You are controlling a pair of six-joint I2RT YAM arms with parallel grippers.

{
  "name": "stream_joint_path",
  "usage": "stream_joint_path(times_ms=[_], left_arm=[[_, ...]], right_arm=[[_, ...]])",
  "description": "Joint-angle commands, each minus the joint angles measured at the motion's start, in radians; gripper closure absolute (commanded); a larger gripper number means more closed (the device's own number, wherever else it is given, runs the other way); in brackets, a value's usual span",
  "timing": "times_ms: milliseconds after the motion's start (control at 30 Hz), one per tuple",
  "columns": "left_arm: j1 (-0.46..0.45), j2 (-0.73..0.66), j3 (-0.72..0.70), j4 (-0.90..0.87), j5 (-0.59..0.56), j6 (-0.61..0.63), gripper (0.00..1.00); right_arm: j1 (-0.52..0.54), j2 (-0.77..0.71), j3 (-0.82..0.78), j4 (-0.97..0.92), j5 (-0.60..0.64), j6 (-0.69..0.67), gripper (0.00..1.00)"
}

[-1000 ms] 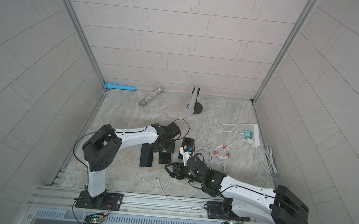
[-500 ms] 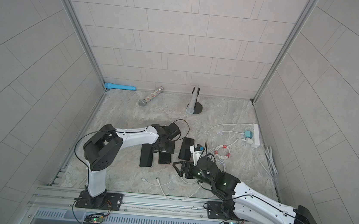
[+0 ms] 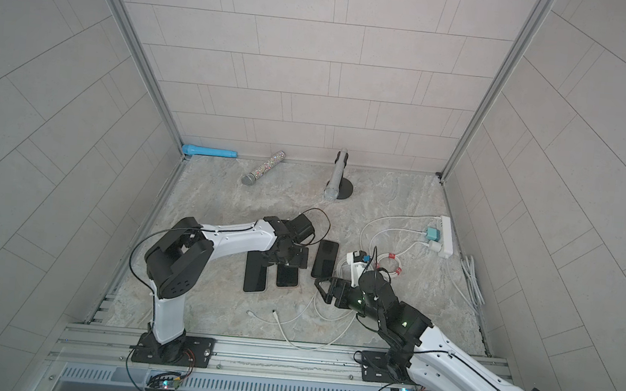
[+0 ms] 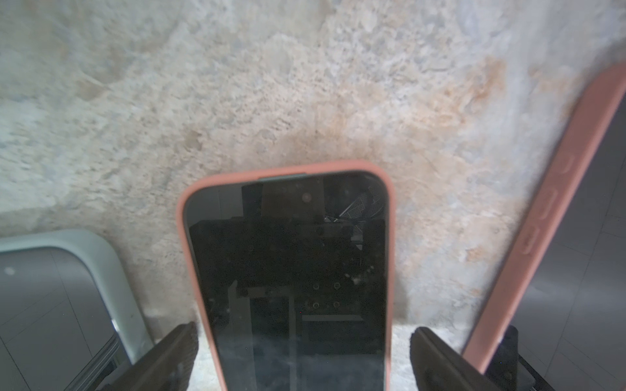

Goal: Unplug the charging cable from the phone
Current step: Place the phone at the center of the board.

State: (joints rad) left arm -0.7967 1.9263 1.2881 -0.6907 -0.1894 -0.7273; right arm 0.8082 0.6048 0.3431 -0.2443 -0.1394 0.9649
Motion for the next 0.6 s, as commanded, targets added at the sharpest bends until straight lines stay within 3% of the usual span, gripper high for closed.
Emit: stream_joint_path(times_ms=[0,267,367,400,567], left_arm=[[-0.009,-0.060,0.017,-0.023,0.028,0.031,0.00],[-0.044,-0.084,0.083,-0.024,0.084,0.070,0.00],[-0.057,-0.072,0.116,-0.024,0.103,0.084,0.00],[-0.060,-0.067,0.128,-0.025,0.107,0.089,0.00],[-0.073,-0.030,0.180,-0.042,0.116,0.101,0.00]], right_arm=[[-0.027,-0.019,-0.020,-0.038,-0.023,-0.022,0.14],[-0.094,-0.030,-0.022,-0.047,-0.070,-0.036,0.12],[-0.117,-0.037,-0.023,-0.052,-0.090,-0.042,0.07],[-0.123,-0.039,-0.020,-0.057,-0.095,-0.047,0.01],[-0.152,-0.067,-0.016,-0.092,-0.108,-0.058,0.00]])
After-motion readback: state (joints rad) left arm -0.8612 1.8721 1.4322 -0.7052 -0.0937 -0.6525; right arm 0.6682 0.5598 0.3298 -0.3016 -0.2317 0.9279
